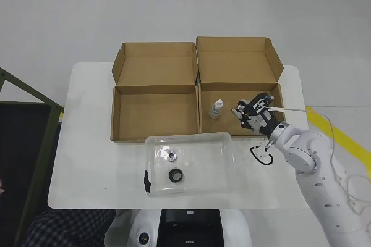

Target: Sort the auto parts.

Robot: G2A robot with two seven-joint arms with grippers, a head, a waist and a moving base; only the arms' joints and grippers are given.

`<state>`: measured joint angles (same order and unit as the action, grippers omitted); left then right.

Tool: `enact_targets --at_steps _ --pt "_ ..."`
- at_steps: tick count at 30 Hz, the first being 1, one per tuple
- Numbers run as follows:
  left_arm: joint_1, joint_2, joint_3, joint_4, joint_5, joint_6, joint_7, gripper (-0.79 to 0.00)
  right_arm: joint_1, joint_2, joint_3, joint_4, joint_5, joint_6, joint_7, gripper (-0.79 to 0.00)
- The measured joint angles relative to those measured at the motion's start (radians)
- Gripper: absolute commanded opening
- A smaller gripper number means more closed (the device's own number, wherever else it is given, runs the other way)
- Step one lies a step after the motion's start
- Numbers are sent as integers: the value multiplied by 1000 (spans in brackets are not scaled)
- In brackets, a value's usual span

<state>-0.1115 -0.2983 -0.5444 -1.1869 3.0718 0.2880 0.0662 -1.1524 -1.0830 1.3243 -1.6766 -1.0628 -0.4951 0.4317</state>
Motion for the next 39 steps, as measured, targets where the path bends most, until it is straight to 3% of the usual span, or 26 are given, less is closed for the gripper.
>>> enact_targets --at_steps 31,34,39 --pt "0 0 0 0 0 0 0 0 182 -37 -171 243 -50 74 70 -785" --pt "0 0 0 0 0 0 0 0 189 -40 -181 256 -53 79 70 -723" --pt "0 0 0 0 0 0 0 0 197 -43 -191 269 -62 83 77 -702"
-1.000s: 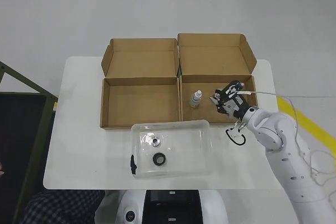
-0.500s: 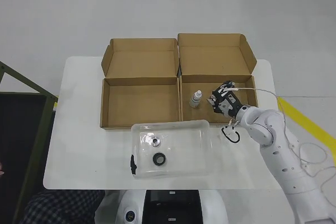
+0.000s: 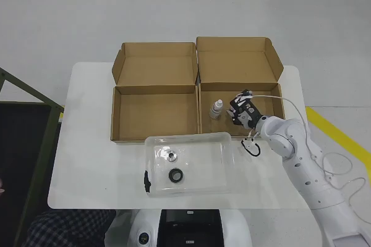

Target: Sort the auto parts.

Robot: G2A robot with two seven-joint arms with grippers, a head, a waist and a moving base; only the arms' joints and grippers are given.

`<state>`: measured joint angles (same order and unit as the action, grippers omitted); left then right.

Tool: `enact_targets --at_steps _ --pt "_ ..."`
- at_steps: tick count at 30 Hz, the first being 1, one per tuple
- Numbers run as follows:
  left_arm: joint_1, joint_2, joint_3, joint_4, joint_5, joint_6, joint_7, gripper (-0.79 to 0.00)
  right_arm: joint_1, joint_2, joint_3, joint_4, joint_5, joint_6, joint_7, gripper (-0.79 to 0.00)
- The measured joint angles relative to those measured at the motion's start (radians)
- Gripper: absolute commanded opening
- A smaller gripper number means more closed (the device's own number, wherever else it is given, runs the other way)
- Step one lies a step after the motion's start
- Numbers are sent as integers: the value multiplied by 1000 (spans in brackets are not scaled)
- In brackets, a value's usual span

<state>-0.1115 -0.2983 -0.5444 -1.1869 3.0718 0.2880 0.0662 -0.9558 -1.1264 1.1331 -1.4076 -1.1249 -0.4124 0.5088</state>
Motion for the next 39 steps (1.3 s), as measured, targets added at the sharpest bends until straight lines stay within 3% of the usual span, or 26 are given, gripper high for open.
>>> enact_targets --at_steps 20,39 --pt "0 0 0 0 0 0 0 0 5 -5 -9 -14 -17 -4 27 -517" --pt "0 0 0 0 0 0 0 0 -143 36 146 -332 -51 -81 71 -462"
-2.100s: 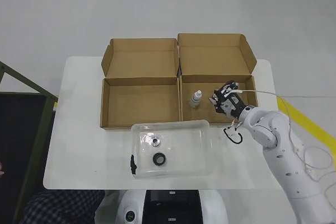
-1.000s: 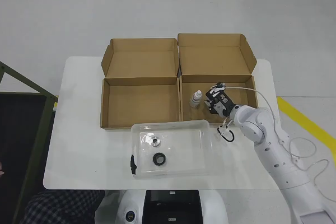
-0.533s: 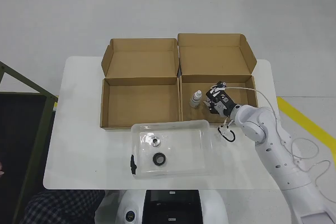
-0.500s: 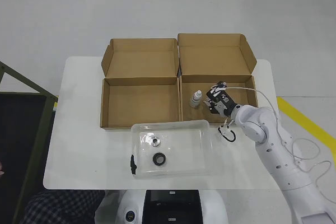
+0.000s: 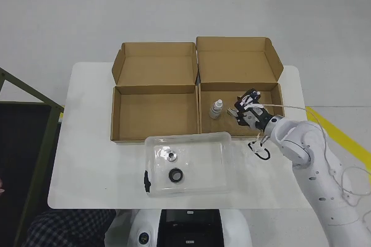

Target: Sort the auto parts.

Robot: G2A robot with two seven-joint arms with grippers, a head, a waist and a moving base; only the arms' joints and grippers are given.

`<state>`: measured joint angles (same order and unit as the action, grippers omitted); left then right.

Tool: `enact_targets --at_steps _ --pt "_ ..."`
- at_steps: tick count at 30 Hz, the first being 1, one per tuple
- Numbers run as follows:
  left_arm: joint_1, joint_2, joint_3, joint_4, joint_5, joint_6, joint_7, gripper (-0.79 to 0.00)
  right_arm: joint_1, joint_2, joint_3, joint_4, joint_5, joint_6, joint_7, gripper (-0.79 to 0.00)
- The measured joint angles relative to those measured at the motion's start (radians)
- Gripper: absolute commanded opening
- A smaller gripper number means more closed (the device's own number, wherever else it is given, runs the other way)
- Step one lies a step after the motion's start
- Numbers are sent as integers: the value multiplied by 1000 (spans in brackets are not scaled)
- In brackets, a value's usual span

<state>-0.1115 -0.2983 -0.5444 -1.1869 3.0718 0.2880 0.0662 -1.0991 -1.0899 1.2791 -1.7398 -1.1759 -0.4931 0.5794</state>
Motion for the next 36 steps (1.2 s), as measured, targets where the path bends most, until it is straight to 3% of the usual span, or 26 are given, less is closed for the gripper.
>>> enact_targets --at_steps 12,36 --pt "0 0 0 0 0 0 0 0 -142 19 2 -244 -37 -104 37 -443" --pt "0 0 0 0 0 0 0 0 -157 4 -256 -303 -181 -175 58 -434"
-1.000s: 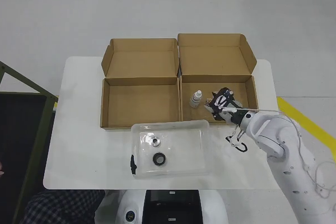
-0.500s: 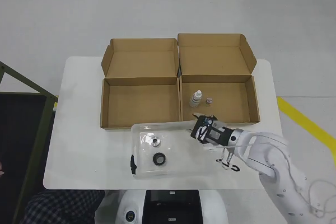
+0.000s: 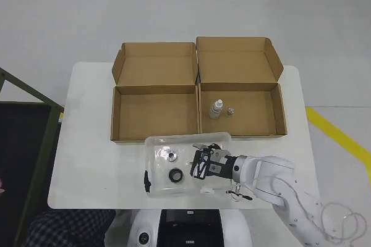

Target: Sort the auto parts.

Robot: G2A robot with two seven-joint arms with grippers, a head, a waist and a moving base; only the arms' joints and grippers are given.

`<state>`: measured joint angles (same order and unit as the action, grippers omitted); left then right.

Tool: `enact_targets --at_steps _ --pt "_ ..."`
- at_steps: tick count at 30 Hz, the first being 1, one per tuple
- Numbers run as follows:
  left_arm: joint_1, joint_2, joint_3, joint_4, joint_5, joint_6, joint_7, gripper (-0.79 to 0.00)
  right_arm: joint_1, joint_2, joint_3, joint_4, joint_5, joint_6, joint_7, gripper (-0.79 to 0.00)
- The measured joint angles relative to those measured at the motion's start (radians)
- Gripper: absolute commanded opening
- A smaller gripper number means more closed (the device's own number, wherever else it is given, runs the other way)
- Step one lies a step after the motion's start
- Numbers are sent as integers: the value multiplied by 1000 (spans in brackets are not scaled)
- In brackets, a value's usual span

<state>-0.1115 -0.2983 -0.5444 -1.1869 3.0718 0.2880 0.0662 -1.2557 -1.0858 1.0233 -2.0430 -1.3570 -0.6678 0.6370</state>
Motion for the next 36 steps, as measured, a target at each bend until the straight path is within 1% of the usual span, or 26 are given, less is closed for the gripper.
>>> enact_targets --at_steps 5,14,16,25,26,30,36 --pt "0 0 0 0 0 0 0 0 19 -8 -55 18 -8 -4 6 -422" --pt "0 0 0 0 0 0 0 0 63 -20 -107 63 56 -29 31 -394" --pt "0 0 0 0 0 0 0 0 73 -22 -119 71 73 -34 40 -369" --pt "0 0 0 0 0 0 0 0 111 -34 -167 108 120 -42 71 -326" --pt "0 0 0 0 0 0 0 0 115 -35 -171 112 124 -41 73 -311" --pt "0 0 0 0 0 0 0 0 133 -40 -186 135 139 -37 82 -305" --pt "0 0 0 0 0 0 0 0 155 -46 -210 161 152 -35 99 -274"
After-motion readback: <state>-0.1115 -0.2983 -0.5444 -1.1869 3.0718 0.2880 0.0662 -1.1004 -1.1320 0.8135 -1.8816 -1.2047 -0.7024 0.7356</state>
